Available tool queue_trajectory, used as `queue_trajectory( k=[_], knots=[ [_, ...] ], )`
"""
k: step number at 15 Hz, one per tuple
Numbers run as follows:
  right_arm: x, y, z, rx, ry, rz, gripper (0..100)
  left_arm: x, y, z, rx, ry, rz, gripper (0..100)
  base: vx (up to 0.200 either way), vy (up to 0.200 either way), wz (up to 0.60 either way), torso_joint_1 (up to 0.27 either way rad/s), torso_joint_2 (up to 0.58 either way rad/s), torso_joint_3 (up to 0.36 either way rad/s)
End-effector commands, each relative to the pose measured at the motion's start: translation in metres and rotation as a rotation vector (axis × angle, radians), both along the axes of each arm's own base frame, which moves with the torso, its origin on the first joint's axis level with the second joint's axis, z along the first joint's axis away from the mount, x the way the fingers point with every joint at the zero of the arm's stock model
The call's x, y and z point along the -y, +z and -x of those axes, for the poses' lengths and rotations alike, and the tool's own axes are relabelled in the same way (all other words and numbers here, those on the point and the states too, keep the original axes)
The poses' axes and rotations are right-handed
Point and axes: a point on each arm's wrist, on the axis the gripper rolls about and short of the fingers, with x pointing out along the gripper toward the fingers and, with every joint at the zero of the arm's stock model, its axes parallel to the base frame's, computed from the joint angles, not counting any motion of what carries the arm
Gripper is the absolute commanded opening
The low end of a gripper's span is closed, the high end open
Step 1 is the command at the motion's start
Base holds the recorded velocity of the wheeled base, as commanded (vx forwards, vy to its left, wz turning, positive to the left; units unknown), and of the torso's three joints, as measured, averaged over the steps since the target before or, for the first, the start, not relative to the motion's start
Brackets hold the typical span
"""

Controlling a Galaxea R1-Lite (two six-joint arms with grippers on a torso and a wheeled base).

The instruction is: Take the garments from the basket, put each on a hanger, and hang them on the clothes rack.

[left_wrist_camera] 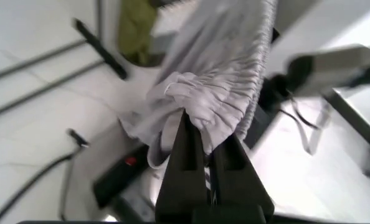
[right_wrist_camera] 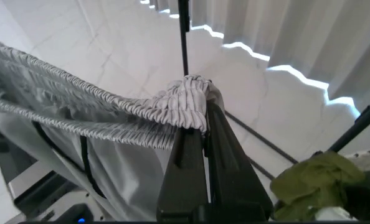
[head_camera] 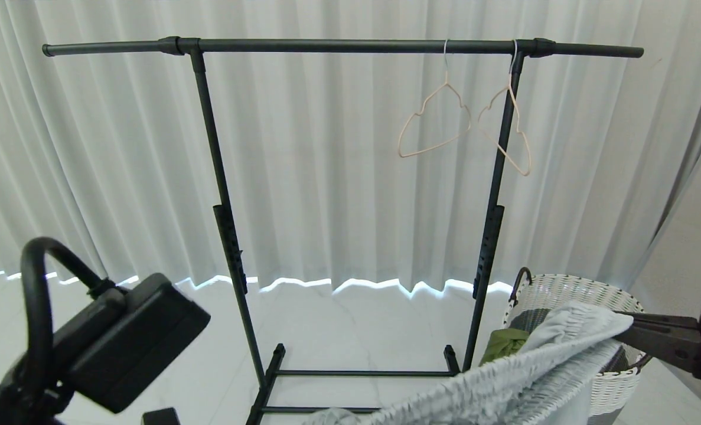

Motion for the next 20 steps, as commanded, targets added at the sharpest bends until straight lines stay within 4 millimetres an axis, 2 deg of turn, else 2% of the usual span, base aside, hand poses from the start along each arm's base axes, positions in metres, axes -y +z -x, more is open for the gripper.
queue_trajectory(
  k=[1,4,7,8,9,10,11,15,17,20],
  knots=[
    [-0.009,-0.007,-0.016,-0.033,0.002,0.018,0,-0.010,-0.002,-0.019,0.038,0.091,-0.058,0,0.000,0.000,0.00,0.000,0.00,0.000],
    [-0.020,-0.005,-0.037,0.035,-0.001,-0.025,0,-0.027,0.004,-0.047,0.156,0.192,-0.165,0,0.000,0.000,0.00,0.000,0.00,0.000],
    [-0.031,-0.002,-0.057,0.109,-0.004,-0.065,0,-0.033,0.030,-0.074,0.278,0.276,-0.196,0,0.000,0.000,0.00,0.000,0.00,0.000],
    [-0.036,0.008,-0.068,0.161,-0.011,-0.092,0,-0.033,0.054,-0.091,0.345,0.329,-0.181,0,0.000,0.000,0.00,0.000,0.00,0.000],
    [-0.037,0.014,-0.072,0.178,-0.016,-0.100,0,-0.032,0.062,-0.095,0.370,0.349,-0.176,0,0.000,0.000,0.00,0.000,0.00,0.000],
    [-0.036,0.031,-0.078,0.211,-0.034,-0.116,0,-0.025,0.082,-0.106,0.434,0.398,-0.179,0,0.000,0.000,0.00,0.000,0.00,0.000],
    [-0.034,0.043,-0.079,0.221,-0.043,-0.120,0,-0.020,0.089,-0.111,0.463,0.423,-0.189,0,0.000,0.000,0.00,0.000,0.00,0.000],
    [-0.019,0.087,-0.068,0.228,-0.086,-0.109,0,-0.002,0.092,-0.103,0.543,0.330,-0.253,0,0.000,0.000,0.00,0.000,0.00,0.000],
    [-0.008,0.097,-0.054,0.206,-0.108,-0.094,0,0.004,0.099,-0.105,0.594,0.298,-0.278,0,0.000,0.000,0.00,0.000,0.00,0.000],
    [0.008,0.097,-0.028,0.161,-0.139,-0.057,0,0.019,0.105,-0.105,0.611,0.270,-0.257,0,0.000,0.000,0.00,0.000,0.00,0.000]
  ],
)
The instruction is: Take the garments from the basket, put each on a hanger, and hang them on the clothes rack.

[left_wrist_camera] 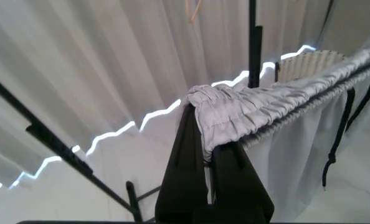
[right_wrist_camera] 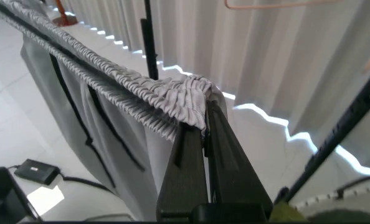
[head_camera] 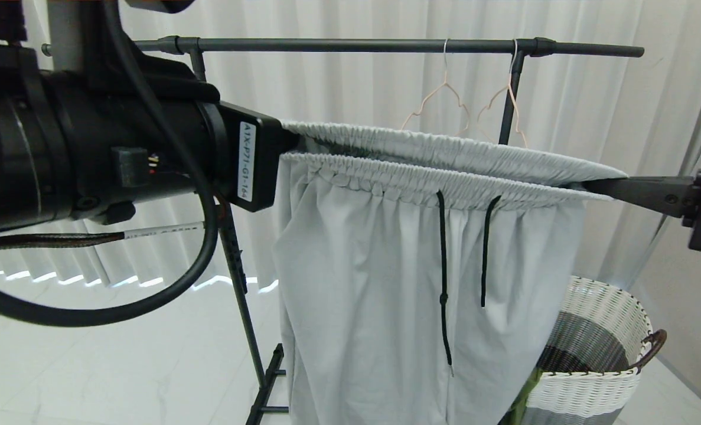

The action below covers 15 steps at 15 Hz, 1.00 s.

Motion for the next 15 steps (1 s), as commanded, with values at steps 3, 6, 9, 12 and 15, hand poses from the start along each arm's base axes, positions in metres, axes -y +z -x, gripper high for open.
queue_trajectory(
  k=[3,6,9,12,15],
  knots=[
    [0.024,0.011,0.055,0.037,-0.003,0.023,0,0.016,-0.003,-0.001,-0.011,-0.038,-0.011,0,0.000,0.000,0.00,0.000,0.00,0.000],
    [0.030,0.012,0.099,0.008,0.140,0.044,0,0.020,0.002,-0.003,-0.003,-0.042,0.003,0,0.000,0.000,0.00,0.000,0.00,0.000],
    [0.037,0.009,0.130,-0.018,0.329,0.067,0,0.021,0.003,-0.002,-0.003,-0.047,0.010,0,0.000,0.000,0.00,0.000,0.00,0.000],
    [0.033,0.009,0.123,-0.028,0.288,0.099,0,0.014,0.002,0.019,-0.073,-0.079,0.011,0,0.000,0.000,0.00,0.000,0.00,0.000],
    [0.017,0.020,0.086,0.021,0.131,0.179,0,-0.012,0.004,0.050,-0.219,-0.088,0.058,0,0.000,0.000,0.00,0.000,0.00,0.000]
  ],
)
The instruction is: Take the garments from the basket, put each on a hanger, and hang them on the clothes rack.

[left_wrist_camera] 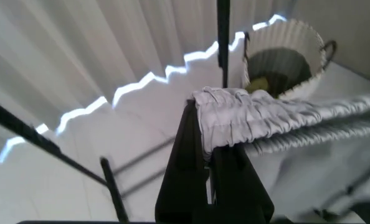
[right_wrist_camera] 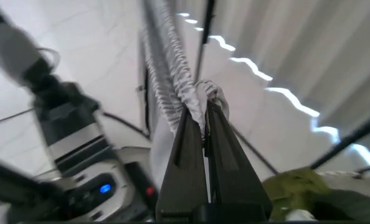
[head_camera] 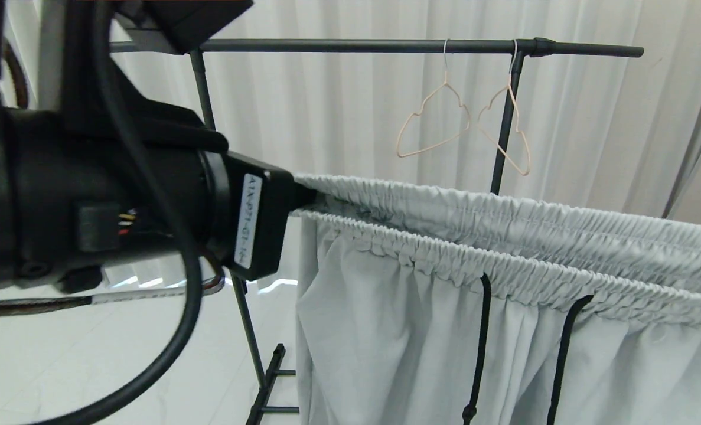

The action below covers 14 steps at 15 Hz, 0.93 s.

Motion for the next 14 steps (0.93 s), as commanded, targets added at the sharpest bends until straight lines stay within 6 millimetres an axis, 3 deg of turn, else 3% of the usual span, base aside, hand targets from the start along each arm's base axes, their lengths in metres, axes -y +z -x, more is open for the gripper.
queue_trajectory(
  k=[1,3,4,7,11,14],
  knots=[
    [-0.018,0.010,-0.037,0.039,-0.099,0.035,0,-0.028,0.011,0.034,-0.060,-0.032,0.069,0,0.000,0.000,0.00,0.000,0.00,0.000],
    [-0.034,0.017,-0.061,0.085,-0.109,0.006,0,-0.046,0.014,0.068,-0.160,-0.115,0.131,0,0.000,0.000,0.00,0.000,0.00,0.000],
    [-0.038,0.018,-0.067,0.094,-0.107,0.001,0,-0.048,0.015,0.076,-0.185,-0.144,0.155,0,0.000,0.000,0.00,0.000,0.00,0.000],
    [-0.059,0.019,-0.086,0.134,-0.070,-0.031,0,-0.042,0.018,0.112,-0.319,-0.343,0.246,0,0.000,0.000,0.00,0.000,0.00,0.000],
    [-0.055,0.020,-0.083,0.138,-0.127,-0.019,0,-0.043,0.018,0.109,-0.240,-0.350,0.186,0,0.000,0.000,0.00,0.000,0.00,0.000],
    [-0.036,0.017,-0.061,0.080,-0.246,0.067,0,-0.038,0.013,0.066,-0.055,-0.126,-0.019,0,0.000,0.000,0.00,0.000,0.00,0.000]
  ],
)
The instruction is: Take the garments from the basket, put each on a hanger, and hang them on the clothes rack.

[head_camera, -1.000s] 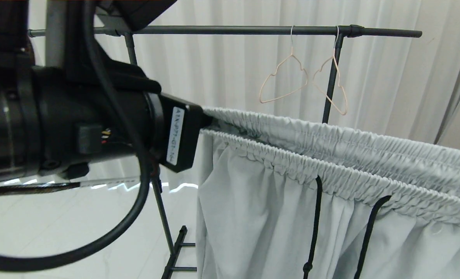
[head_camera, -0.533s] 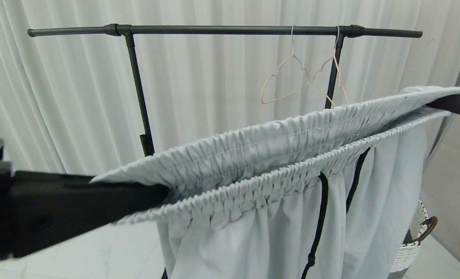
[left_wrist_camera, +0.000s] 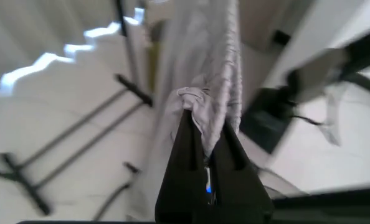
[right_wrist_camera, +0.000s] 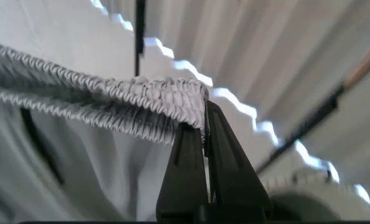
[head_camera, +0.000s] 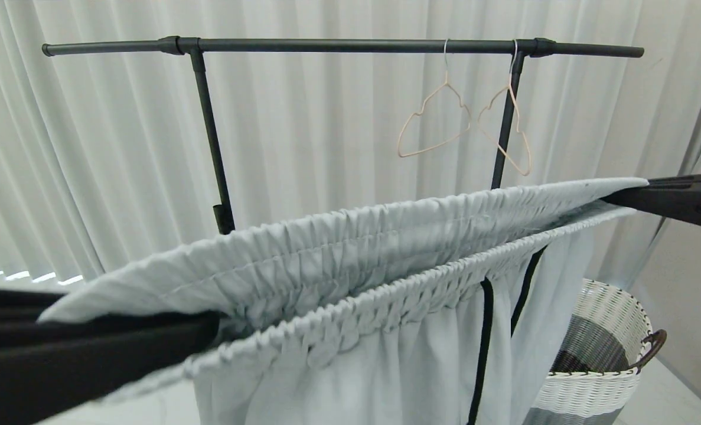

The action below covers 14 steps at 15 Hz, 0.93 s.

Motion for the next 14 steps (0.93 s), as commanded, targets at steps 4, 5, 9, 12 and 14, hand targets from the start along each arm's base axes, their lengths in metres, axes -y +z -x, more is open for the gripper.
queue_trajectory(
  k=[4,5,9,12,14],
  knots=[
    [0.015,0.035,0.020,0.085,-0.013,-0.060,0,0.003,0.031,-0.036,0.149,0.187,-0.018,0,0.000,0.000,0.00,0.000,0.00,0.000],
    [0.015,0.039,0.021,0.084,-0.012,-0.059,0,0.005,0.034,-0.041,0.153,0.212,-0.010,0,0.000,0.000,0.00,0.000,0.00,0.000],
    [0.016,0.035,0.023,0.069,-0.004,-0.050,0,0.011,0.025,-0.045,0.145,0.234,-0.055,0,0.000,0.000,0.00,0.000,0.00,0.000],
    [0.018,0.035,0.026,0.071,-0.005,-0.050,100,0.010,0.027,-0.045,0.154,0.238,-0.040,0,0.000,0.000,0.00,0.000,0.00,0.000],
    [0.021,0.030,0.031,0.067,-0.004,-0.046,100,0.010,0.027,-0.046,0.157,0.247,-0.042,0,0.000,0.000,0.00,0.000,0.00,0.000]
  ],
)
